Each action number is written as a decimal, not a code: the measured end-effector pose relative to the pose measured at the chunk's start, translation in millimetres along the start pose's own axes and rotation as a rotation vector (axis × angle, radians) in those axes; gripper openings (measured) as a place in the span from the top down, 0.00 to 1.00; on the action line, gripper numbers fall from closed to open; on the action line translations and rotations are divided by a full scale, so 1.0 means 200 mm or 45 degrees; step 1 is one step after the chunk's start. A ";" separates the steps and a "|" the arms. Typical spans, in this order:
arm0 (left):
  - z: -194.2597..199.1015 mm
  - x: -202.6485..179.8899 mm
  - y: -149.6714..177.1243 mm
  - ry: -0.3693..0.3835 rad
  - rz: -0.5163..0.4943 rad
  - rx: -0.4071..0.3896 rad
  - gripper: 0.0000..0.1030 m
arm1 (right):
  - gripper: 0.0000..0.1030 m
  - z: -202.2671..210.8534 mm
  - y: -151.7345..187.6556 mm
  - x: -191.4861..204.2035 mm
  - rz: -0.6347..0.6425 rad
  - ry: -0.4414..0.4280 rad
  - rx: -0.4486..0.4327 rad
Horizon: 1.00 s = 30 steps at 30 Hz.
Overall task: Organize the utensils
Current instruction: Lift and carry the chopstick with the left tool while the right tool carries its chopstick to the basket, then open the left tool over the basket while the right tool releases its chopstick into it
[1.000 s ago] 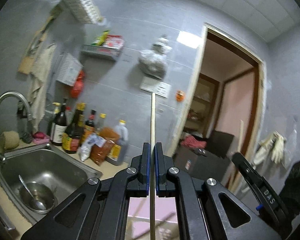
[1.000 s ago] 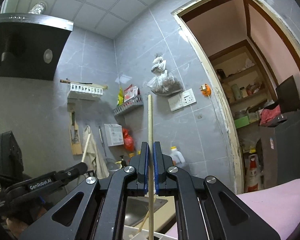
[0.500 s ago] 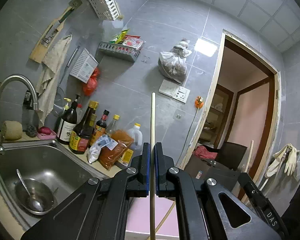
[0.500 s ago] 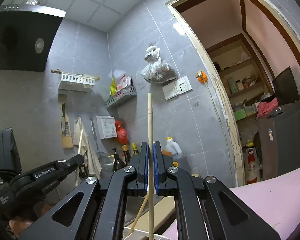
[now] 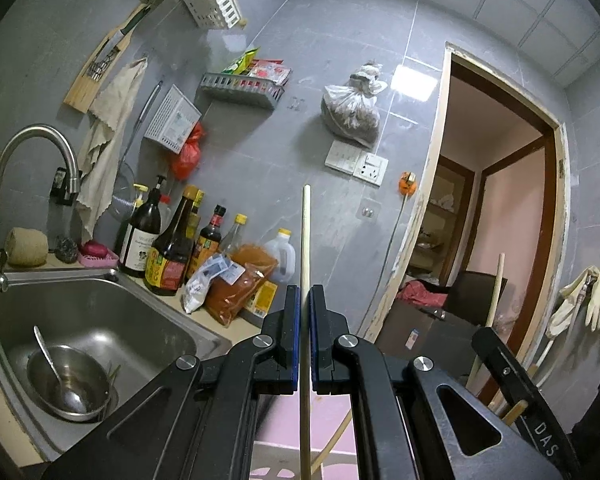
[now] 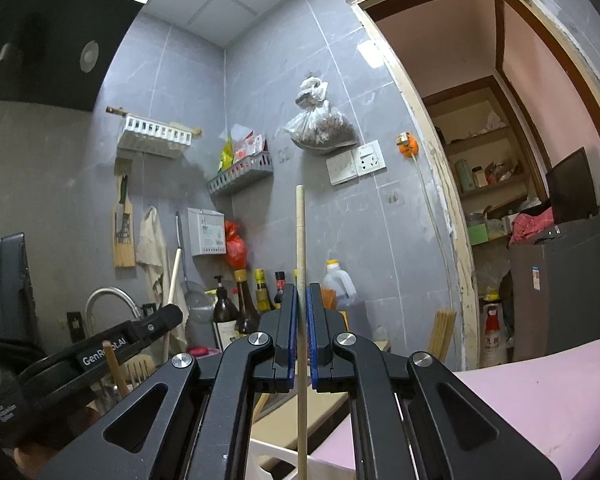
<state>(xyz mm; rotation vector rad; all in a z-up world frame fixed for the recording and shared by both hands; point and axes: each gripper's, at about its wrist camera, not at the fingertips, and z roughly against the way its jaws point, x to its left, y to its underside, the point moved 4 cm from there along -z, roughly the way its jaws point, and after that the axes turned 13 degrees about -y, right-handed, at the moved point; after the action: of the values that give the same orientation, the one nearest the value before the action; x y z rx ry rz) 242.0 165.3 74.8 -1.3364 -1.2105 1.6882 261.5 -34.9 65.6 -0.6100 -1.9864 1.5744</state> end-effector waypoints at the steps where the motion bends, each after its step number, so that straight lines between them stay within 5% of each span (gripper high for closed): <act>1: 0.00 0.00 0.01 -0.005 -0.011 -0.002 0.98 | 0.97 0.00 0.00 0.00 0.000 -0.004 0.002; 21: 0.01 0.02 0.10 0.018 -0.042 0.108 0.97 | 0.95 0.06 0.00 0.03 0.017 -0.043 0.050; 30: 0.02 0.00 0.11 0.026 -0.110 0.193 0.90 | 0.81 0.20 -0.07 0.07 0.077 -0.021 0.088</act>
<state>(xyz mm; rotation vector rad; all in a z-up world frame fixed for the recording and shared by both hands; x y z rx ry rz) 239.4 156.6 55.1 -1.1911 -1.0902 1.6658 224.2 -57.4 73.3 -0.6365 -1.9331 1.6818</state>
